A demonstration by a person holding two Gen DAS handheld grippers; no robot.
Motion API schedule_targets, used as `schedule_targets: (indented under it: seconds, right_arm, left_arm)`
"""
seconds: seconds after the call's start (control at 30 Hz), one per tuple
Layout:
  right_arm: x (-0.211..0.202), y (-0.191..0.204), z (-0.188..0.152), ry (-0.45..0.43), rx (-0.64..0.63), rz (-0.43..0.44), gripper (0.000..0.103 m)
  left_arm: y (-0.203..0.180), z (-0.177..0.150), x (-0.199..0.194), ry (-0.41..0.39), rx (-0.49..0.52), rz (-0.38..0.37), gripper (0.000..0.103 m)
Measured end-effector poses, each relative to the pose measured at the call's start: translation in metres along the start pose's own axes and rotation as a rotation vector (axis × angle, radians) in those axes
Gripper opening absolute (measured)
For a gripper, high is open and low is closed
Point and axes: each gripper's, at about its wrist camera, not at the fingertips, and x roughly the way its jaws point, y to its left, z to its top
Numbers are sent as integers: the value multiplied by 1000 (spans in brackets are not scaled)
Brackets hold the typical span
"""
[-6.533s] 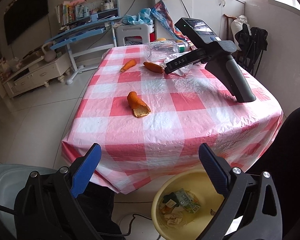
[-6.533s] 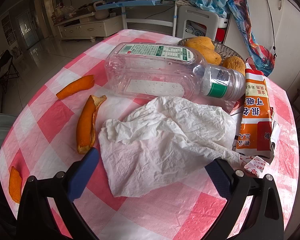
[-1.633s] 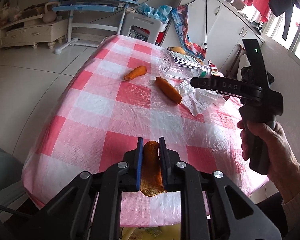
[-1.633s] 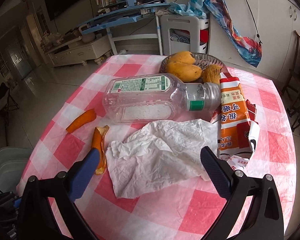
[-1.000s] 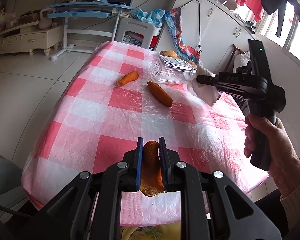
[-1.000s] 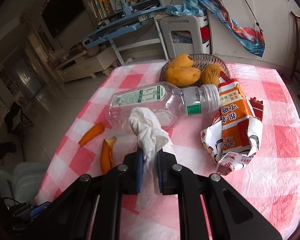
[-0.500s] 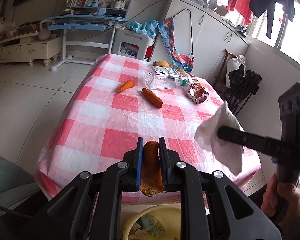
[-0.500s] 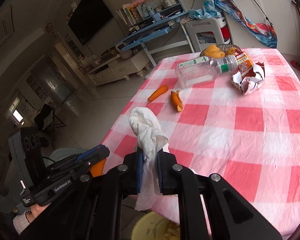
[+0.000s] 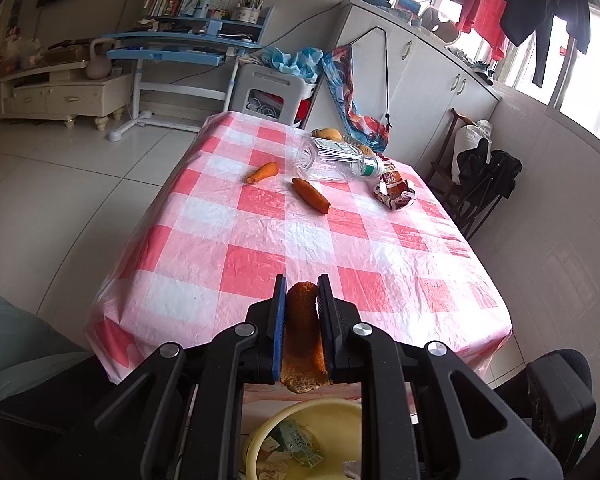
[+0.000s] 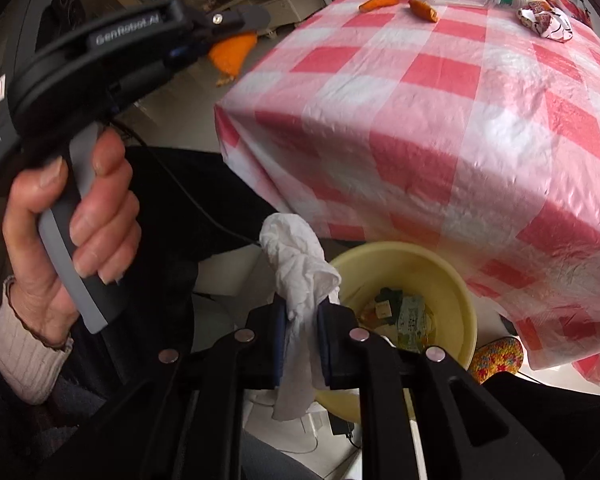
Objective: Collect trash
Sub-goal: 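Carry the tissue and peel over the basin and open both grippers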
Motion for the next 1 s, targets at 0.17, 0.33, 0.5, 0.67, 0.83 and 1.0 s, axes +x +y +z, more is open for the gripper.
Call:
schedule_targets:
  seconds: [0.17, 0.33, 0.5, 0.67, 0.83, 1.0]
  right_arm:
    - [1, 9, -8, 13, -5, -55, 58]
    - [-30, 10, -12, -143, 20, -70, 74]
    - [-97, 20, -20, -512, 7, -260, 96]
    - [-134, 28, -35, -793, 22, -690, 96]
    - [-133, 4, -28, -733, 94, -557, 96]
    - [-118, 11, -26, -679, 63, -582, 96]
  left_arm:
    - [-2, -7, -4, 13, 9, 3, 15]
    - [-8, -15, -6, 43, 26, -4, 15]
    - [-26, -34, 0, 159, 109, -36, 15]
    - [-56, -74, 18, 391, 273, -69, 15]
    - [-73, -117, 39, 606, 416, -68, 15]
    - [-76, -115, 31, 538, 450, -44, 45]
